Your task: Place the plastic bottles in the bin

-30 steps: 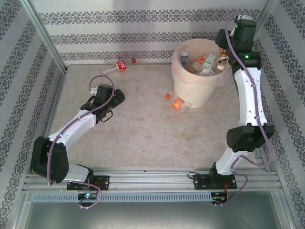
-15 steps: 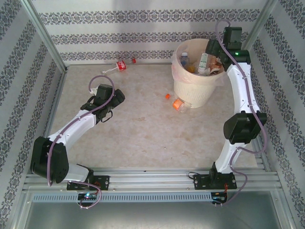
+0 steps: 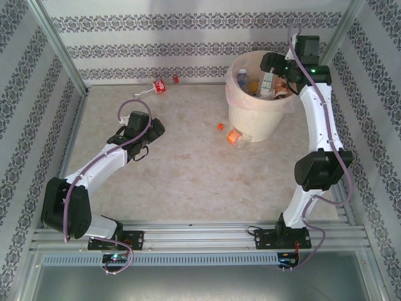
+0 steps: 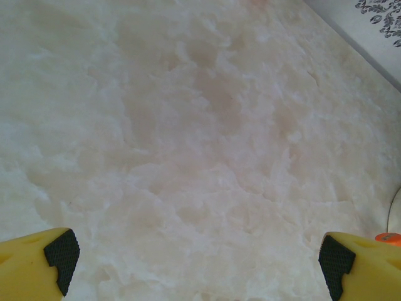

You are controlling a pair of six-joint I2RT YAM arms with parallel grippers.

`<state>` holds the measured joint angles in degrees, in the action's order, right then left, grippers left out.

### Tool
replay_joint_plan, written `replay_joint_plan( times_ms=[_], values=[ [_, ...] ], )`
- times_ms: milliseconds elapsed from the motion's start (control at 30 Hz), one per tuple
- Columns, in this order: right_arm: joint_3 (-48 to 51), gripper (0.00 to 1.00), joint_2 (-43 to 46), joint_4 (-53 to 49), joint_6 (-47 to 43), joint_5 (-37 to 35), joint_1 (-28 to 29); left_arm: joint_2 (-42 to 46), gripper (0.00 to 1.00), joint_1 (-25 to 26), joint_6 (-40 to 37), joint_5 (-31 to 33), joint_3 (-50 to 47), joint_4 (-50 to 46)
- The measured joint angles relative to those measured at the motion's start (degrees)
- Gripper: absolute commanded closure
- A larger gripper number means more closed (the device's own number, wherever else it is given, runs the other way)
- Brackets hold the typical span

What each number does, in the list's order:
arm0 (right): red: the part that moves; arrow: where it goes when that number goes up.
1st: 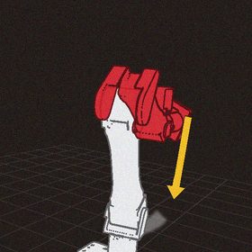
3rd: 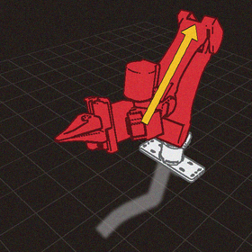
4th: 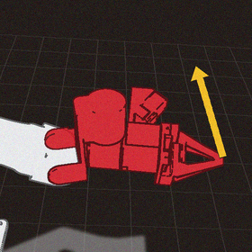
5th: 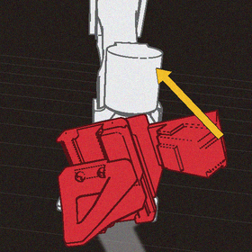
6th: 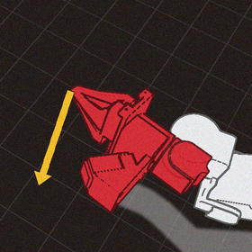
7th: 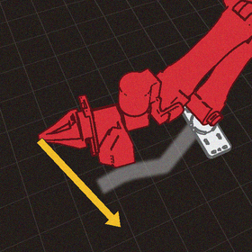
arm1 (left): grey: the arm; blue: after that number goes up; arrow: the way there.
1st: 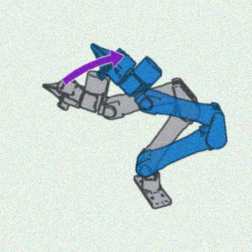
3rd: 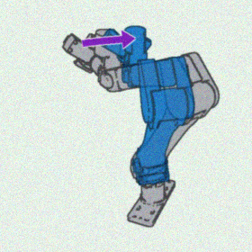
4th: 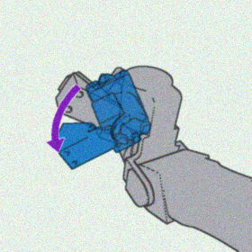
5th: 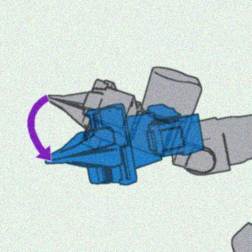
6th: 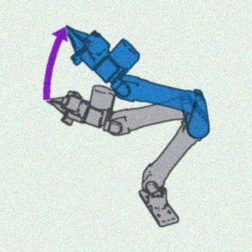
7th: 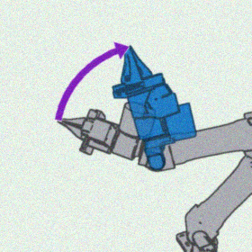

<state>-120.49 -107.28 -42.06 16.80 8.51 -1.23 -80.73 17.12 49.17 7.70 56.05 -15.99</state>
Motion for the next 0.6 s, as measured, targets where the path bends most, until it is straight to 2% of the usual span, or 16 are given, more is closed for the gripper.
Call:
replay_joint_plan(
  times_ms=[367,600],
  values=[
    [-0.42,0.06,-0.31,-2.51,0.24,0.61,0.74,0.00,0.00,0.00,0.00,-0.17,0.00,-0.15],
    [3.17,0.04,7.98,-1.60,-1.11,0.35,6.49,-0.02,0.00,0.00,0.00,-0.15,0.02,-0.15]
  ],
)
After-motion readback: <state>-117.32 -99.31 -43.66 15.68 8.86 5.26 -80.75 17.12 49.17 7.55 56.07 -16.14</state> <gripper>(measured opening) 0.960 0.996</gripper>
